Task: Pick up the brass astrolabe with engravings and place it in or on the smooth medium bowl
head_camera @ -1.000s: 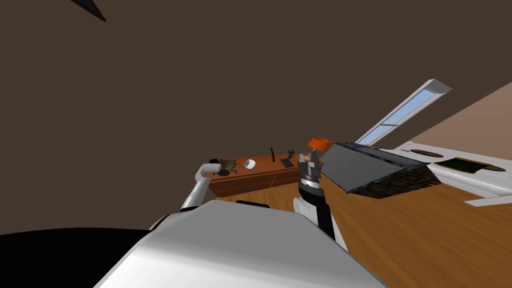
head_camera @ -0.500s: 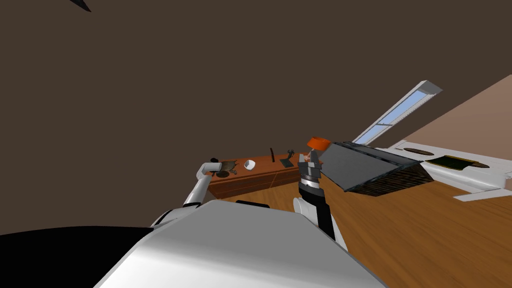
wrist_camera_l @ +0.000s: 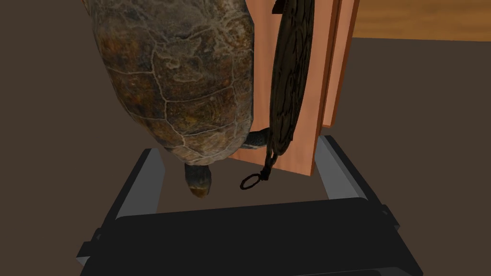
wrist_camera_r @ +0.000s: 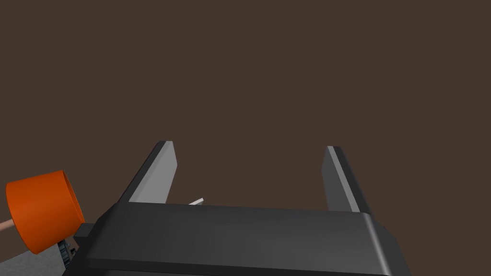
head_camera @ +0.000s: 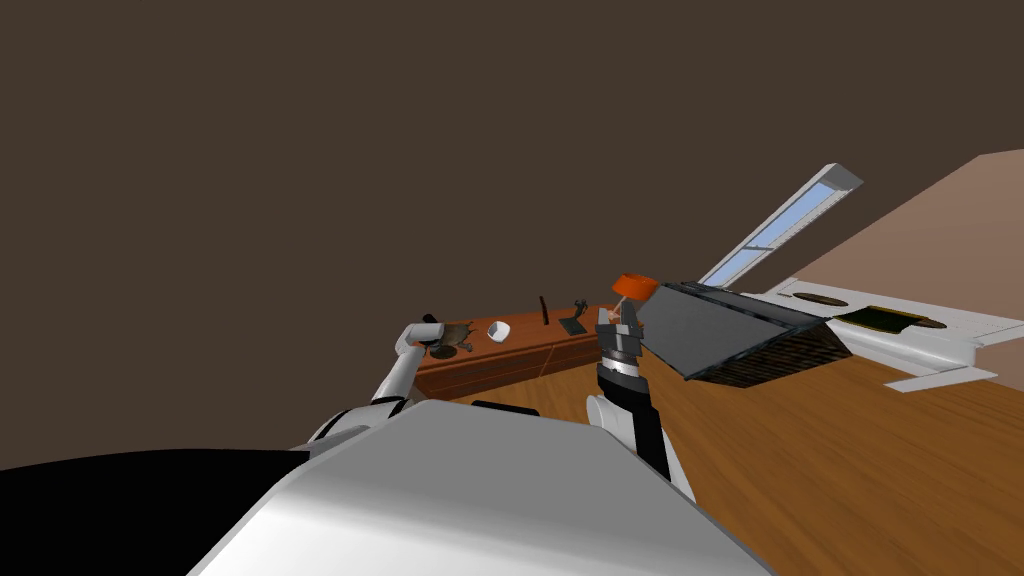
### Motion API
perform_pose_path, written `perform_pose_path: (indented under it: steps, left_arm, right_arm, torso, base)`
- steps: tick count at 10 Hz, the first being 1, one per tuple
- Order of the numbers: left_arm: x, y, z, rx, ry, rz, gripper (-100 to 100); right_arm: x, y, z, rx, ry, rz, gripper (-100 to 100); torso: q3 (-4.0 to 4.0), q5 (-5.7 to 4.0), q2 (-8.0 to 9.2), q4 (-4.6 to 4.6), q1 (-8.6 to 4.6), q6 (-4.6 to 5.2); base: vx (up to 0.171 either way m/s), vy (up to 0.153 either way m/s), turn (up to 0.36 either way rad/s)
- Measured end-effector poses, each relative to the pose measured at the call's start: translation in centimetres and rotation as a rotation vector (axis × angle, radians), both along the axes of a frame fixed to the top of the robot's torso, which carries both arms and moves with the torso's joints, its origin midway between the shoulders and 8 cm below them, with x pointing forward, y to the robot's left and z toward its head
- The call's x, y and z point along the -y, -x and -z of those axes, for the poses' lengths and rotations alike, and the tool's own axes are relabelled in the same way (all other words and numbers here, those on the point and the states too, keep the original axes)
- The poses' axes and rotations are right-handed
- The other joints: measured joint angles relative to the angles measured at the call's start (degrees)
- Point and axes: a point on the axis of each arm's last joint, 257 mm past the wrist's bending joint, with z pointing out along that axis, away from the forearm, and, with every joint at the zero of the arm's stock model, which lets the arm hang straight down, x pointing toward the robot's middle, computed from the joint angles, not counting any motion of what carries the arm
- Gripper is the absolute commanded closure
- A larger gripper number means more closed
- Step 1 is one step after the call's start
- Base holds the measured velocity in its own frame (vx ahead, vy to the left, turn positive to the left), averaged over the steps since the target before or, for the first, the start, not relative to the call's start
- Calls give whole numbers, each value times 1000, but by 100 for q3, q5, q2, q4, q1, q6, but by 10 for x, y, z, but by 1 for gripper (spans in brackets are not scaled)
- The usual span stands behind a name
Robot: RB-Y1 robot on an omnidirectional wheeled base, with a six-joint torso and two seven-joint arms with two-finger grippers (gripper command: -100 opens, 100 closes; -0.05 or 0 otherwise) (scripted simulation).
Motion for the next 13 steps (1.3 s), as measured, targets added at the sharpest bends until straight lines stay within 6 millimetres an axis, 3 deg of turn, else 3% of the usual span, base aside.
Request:
perform_pose_path:
  steps: [8, 13]
  left_arm:
    - [13, 45, 27, -233, 115, -75, -100]
    - [20, 68, 30, -351, 171, -118, -100]
  right_arm:
    - [0, 0, 0, 0, 0, 0, 0]
    - [0, 0, 0, 0, 0, 0, 0]
  torso:
    - [-1, 0, -2, -1, 1, 0]
    - [-1, 0, -1, 0, -1, 0]
  base:
    - [33, 24, -44]
    - [29, 22, -33]
